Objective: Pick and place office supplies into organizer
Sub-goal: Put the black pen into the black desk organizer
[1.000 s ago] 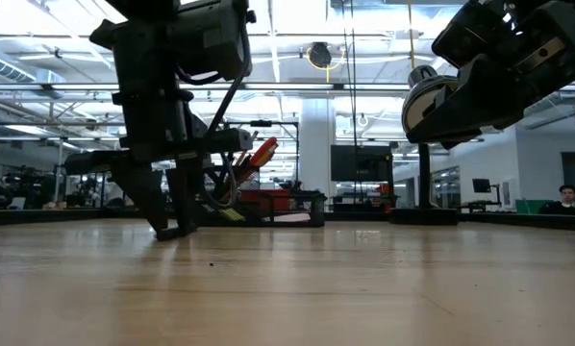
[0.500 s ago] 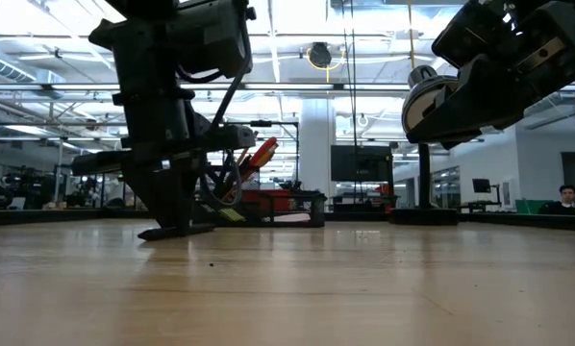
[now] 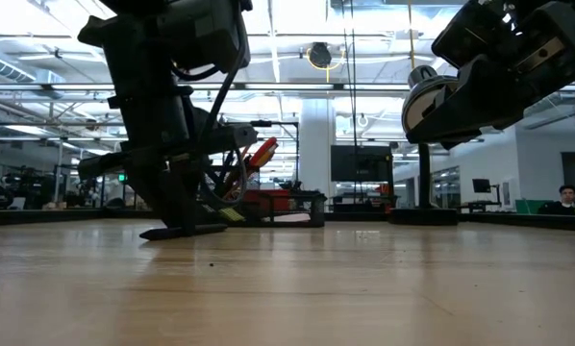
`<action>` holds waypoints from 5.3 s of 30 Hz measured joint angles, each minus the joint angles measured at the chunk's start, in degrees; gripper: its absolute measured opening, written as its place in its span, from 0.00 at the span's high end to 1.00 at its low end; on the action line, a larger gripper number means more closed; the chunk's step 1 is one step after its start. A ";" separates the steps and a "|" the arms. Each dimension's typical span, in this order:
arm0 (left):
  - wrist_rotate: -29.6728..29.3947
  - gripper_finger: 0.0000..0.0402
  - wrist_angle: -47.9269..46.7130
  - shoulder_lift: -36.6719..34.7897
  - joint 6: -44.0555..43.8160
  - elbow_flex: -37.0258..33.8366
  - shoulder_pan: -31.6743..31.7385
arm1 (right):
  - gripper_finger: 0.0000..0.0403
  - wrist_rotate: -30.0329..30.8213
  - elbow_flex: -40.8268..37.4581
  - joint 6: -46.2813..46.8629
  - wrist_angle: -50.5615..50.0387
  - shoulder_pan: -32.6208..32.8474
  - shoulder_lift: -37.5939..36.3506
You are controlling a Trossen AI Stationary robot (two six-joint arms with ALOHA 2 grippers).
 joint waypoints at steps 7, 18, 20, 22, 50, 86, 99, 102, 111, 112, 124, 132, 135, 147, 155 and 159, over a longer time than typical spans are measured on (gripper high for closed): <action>0.06 0.97 0.50 -0.42 0.17 -0.02 -0.09 | 0.85 0.19 0.01 0.00 0.00 -0.02 0.00; -0.76 0.98 1.87 -2.75 1.29 -0.13 -0.09 | 0.85 1.73 0.00 -0.39 -0.04 -0.02 0.00; -0.76 0.97 2.43 -2.75 2.09 -0.12 -0.09 | 0.85 1.75 0.01 -0.39 -0.02 -0.02 0.00; -0.77 0.96 3.27 -2.77 2.46 -0.07 -0.09 | 0.85 1.75 0.00 -0.44 -0.03 -0.02 0.00; -1.49 0.95 47.36 -2.99 27.48 0.09 -0.42 | 0.85 0.51 -0.01 3.44 14.41 -2.19 0.00; -1.18 0.94 56.13 -2.99 32.93 0.09 -3.34 | 0.40 -4.63 -8.75 15.63 37.08 -4.77 0.46; -1.07 0.94 57.23 -2.99 34.52 0.09 -3.52 | 0.41 -4.45 -7.29 17.32 35.51 -7.74 0.50; -0.88 0.94 57.23 -2.99 34.59 0.09 -3.52 | 0.41 -4.55 -5.85 17.88 35.32 -8.43 1.65; -0.61 0.94 57.15 -2.97 34.60 0.09 -3.52 | 0.41 -6.24 -1.63 17.76 35.69 -8.57 7.71; -0.59 0.94 57.12 -2.97 34.62 0.09 -3.52 | 0.41 -6.24 -1.63 17.74 36.06 -8.57 8.09; -0.92 0.94 57.28 -2.97 34.59 0.07 -3.74 | 0.65 -9.28 -1.65 16.12 39.39 -8.55 8.74; -1.26 0.94 57.14 -2.97 34.70 0.07 -3.76 | 0.88 -11.08 -1.67 15.15 39.69 -8.55 8.71; -1.27 0.93 57.08 -2.95 35.25 0.07 -3.76 | 0.93 -11.53 -1.67 15.41 39.95 -8.50 8.68; -1.30 0.82 50.35 -5.32 36.11 0.07 -3.06 | 0.91 -11.81 -1.75 14.58 39.19 -8.54 8.76; -7.85 0.53 30.80 -13.84 34.90 -0.01 -4.04 | 0.92 -10.49 -1.76 12.71 39.01 -8.49 8.74; -14.24 0.45 21.49 -17.64 34.91 0.02 -5.86 | 0.91 -7.27 -1.76 9.64 39.56 -8.39 8.72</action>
